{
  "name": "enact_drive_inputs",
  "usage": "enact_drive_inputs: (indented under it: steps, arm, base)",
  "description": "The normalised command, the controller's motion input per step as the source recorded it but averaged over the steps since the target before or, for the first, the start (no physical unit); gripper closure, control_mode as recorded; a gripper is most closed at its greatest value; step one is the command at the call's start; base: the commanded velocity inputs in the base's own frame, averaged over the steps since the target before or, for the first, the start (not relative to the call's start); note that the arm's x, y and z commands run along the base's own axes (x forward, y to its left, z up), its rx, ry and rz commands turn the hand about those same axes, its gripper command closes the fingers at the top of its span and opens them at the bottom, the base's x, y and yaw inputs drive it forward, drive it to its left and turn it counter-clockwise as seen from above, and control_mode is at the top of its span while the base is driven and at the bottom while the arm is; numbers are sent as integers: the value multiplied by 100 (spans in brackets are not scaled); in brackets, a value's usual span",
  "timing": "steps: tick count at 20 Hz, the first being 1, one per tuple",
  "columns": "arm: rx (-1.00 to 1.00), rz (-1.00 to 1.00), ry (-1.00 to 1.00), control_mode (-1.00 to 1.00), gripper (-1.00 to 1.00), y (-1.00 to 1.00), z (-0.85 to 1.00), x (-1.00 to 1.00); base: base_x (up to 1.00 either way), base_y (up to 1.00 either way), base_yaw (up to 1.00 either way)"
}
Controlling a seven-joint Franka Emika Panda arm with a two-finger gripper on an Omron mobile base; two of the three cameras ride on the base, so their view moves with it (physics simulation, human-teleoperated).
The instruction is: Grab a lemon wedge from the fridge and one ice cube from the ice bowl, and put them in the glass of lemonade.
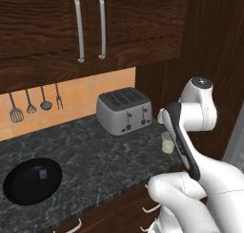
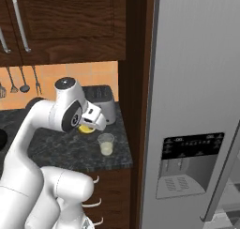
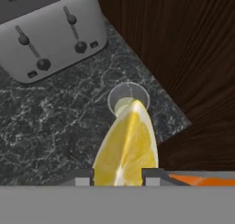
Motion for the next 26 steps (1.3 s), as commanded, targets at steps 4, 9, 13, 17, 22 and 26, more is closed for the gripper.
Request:
enact_drive_inputs:
  steps: [4, 9, 13, 17, 22, 26]
  arm:
    - [0, 0, 1, -100, 100, 0, -2, 24]
    - [0, 0, 3, -100, 100, 0, -6, 51]
    - [0, 0, 4, -100, 100, 0, -16, 47]
    - [0, 0, 3, -100, 100, -6, -2, 11]
    - [0, 0, 4, -100, 100, -19, 0, 21]
    - [0, 0, 3, -100, 100, -1, -3, 35]
  base:
    - [0, 0, 0]
    - [0, 0, 0]
    - [0, 0, 0]
    - [0, 0, 0]
    - [0, 0, 0]
    - [0, 0, 0]
